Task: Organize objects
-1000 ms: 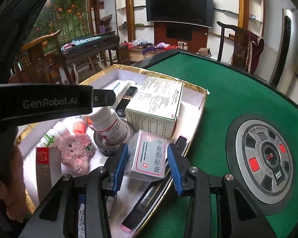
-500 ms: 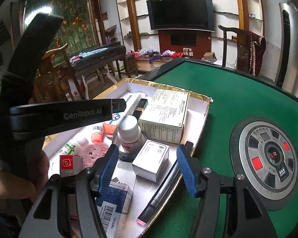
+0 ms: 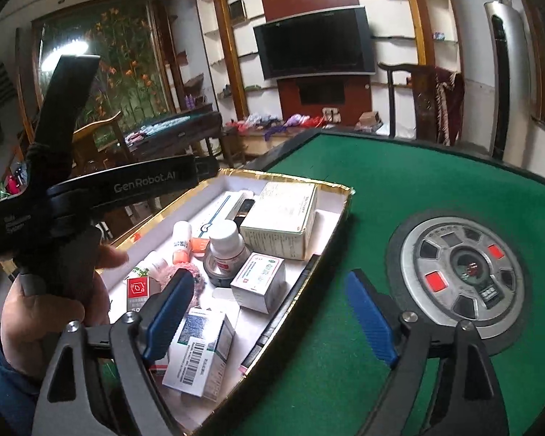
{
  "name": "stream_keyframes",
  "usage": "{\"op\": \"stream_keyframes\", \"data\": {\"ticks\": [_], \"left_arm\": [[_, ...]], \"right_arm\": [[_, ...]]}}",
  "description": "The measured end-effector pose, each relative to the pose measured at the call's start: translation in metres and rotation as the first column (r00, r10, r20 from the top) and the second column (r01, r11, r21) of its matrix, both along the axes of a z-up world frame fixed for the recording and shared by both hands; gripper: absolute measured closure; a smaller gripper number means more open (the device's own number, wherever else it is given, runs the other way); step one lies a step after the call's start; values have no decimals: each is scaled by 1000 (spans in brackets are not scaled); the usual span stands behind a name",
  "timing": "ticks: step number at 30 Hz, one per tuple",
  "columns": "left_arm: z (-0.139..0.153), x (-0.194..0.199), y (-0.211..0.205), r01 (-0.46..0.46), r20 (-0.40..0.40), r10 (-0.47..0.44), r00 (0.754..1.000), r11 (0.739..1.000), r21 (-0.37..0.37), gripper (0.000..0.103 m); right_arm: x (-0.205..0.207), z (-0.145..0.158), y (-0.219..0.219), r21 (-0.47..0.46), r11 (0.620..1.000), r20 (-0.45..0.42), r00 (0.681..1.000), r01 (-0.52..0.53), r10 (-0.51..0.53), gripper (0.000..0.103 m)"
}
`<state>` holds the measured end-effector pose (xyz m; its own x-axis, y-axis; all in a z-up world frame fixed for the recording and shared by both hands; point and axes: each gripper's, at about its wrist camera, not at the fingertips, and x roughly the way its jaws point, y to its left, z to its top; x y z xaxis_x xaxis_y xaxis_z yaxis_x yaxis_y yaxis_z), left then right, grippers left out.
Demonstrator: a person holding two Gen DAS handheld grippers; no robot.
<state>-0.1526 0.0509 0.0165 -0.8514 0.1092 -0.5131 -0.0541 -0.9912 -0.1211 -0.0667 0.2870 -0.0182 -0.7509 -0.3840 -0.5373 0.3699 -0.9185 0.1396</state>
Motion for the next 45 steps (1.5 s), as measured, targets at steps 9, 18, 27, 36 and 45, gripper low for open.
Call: {"op": "stream_keyframes", "data": {"ticks": [9, 18, 27, 36, 45], "left_arm": [[17, 36, -10, -56, -143, 61, 988, 998, 39, 30], [7, 68, -15, -141, -113, 135, 984, 989, -50, 20], [-6, 82, -8, -164, -99, 156, 983, 983, -79, 20], [3, 98, 4, -161, -189, 126, 974, 970, -183, 20], [13, 108, -16, -181, -221, 149, 964, 974, -133, 20]], "right_arm": [[22, 10, 30, -72, 997, -55, 998, 16, -20, 0], [31, 9, 38, -94, 996, -40, 999, 8, -12, 0], [35, 4, 34, -84, 996, -36, 999, -6, 3, 0], [35, 2, 34, -84, 996, -26, 1000, -10, 8, 0], [36, 1, 32, -89, 996, -23, 1000, -22, 20, 0]]}}
